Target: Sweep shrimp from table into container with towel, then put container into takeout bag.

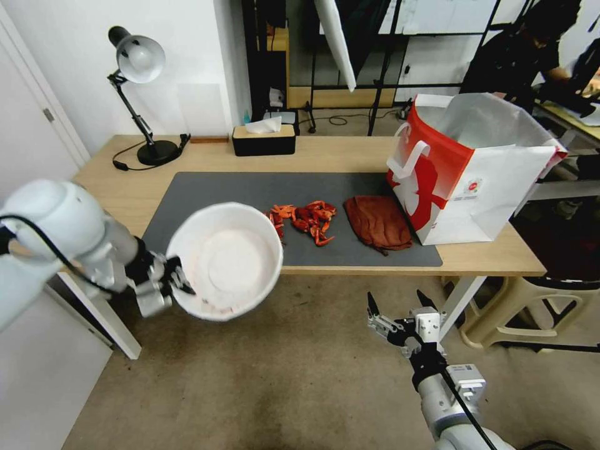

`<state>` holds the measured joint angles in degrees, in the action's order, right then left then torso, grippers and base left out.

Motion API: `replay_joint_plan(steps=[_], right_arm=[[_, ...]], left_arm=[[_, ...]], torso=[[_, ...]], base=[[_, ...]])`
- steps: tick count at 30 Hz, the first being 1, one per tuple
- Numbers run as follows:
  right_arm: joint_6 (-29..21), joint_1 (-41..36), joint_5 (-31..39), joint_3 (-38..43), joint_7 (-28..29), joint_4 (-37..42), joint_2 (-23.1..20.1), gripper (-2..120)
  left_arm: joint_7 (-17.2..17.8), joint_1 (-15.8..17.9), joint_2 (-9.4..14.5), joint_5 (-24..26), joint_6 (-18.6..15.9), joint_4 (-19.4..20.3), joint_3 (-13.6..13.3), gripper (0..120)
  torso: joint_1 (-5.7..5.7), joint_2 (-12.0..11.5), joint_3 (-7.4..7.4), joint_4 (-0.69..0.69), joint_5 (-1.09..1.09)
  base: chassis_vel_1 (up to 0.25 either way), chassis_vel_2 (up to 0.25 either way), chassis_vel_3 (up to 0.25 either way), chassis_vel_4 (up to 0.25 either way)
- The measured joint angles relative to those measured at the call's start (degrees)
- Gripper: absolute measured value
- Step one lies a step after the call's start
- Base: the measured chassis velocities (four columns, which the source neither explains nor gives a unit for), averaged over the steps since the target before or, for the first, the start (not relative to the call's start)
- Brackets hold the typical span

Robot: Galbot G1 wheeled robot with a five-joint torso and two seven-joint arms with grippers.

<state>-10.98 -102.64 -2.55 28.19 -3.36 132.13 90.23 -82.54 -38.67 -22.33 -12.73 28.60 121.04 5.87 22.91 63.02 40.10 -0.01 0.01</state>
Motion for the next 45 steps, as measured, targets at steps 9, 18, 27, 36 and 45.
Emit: replay_joint_plan(steps=[9,18,27,36,45], right_arm=[[0.2,-0.4,-0.5,-0.1,0.0,0.3,0.4,100],[0.1,-0.5,-0.7,0.0,0.0,0.6,0.6,100],[-0.1,-0.6,-1.0,0.2,-0.1,1.1,1.2,100],[-0.2,-0.6,-1.1,0.8,-0.1,1.2,1.6,100],[0.2,1.0,0.2,1.6,-1.3,1.1,1.7,100]], left_arm=[[-1.7,-11.2,-3.5,-9.1,1.1,1.7,-2.0,0],[-2.0,-12.2,-8.6,-14.2,2.3,-5.1,-5.9,0],[-0.9,-4.4,-16.6,-17.9,3.6,-16.7,-11.9,0],[1.4,2.3,-20.1,-19.1,2.9,-20.9,-15.8,0],[1.7,6.6,-21.8,-18.7,1.9,-20.5,-19.4,0]], torso=[[0.00,0.0,0.01,0.01,-0.02],[0.00,0.0,0.01,0.01,-0.02],[0.01,0.0,0.01,0.00,-0.01],[0.01,0.0,0.01,0.01,0.00],[0.01,0.0,0.02,0.01,-0.01]], base=[[0.000,0.000,0.000,0.000],[0.000,0.000,0.000,0.000],[0.000,0.000,0.000,0.000],[0.000,0.000,0.000,0.000],[0.000,0.000,0.000,0.000]])
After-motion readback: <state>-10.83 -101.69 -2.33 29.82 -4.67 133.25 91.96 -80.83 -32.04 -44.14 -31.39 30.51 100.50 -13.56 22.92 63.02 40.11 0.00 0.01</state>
